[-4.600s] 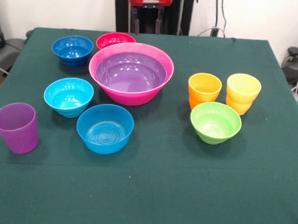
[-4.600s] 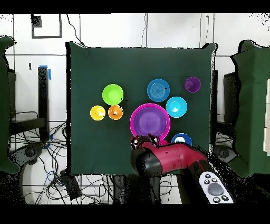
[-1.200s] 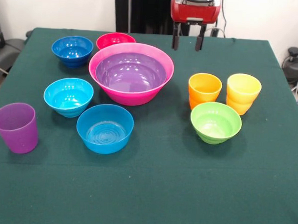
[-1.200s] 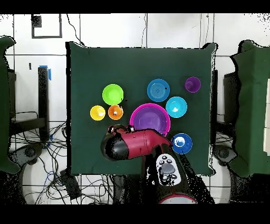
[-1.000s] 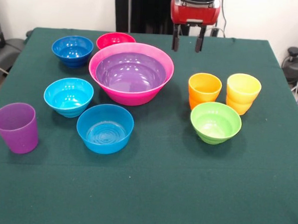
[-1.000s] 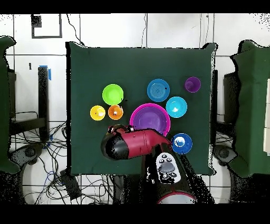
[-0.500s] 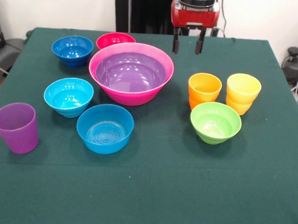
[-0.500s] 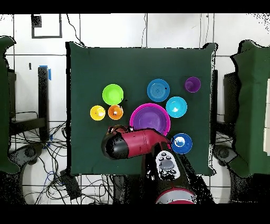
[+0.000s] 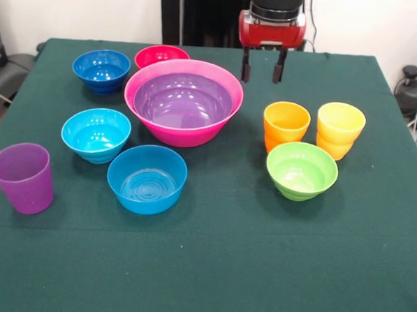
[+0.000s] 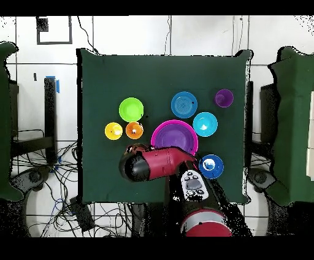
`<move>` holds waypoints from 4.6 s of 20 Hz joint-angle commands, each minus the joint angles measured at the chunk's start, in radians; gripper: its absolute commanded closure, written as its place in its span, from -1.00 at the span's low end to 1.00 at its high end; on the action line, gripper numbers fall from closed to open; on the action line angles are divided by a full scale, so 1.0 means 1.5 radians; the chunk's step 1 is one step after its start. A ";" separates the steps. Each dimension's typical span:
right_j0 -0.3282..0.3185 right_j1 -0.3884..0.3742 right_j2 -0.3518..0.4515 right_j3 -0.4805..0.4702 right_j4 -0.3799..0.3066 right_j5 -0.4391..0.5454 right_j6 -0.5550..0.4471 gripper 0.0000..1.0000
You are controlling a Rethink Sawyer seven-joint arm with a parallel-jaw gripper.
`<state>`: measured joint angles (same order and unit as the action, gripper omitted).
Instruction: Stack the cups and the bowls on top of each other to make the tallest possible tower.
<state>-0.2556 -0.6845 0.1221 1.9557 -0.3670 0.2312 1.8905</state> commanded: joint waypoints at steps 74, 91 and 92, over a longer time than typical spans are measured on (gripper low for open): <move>-0.019 0.081 0.100 -0.274 0.021 0.272 -0.040 -1.00; -0.019 0.111 0.120 -0.379 0.011 0.364 -0.067 -1.00; -0.019 0.113 0.122 -0.385 0.012 0.373 -0.069 -1.00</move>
<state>-0.2970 -0.5830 0.2090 1.4871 -0.3568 0.6628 1.8905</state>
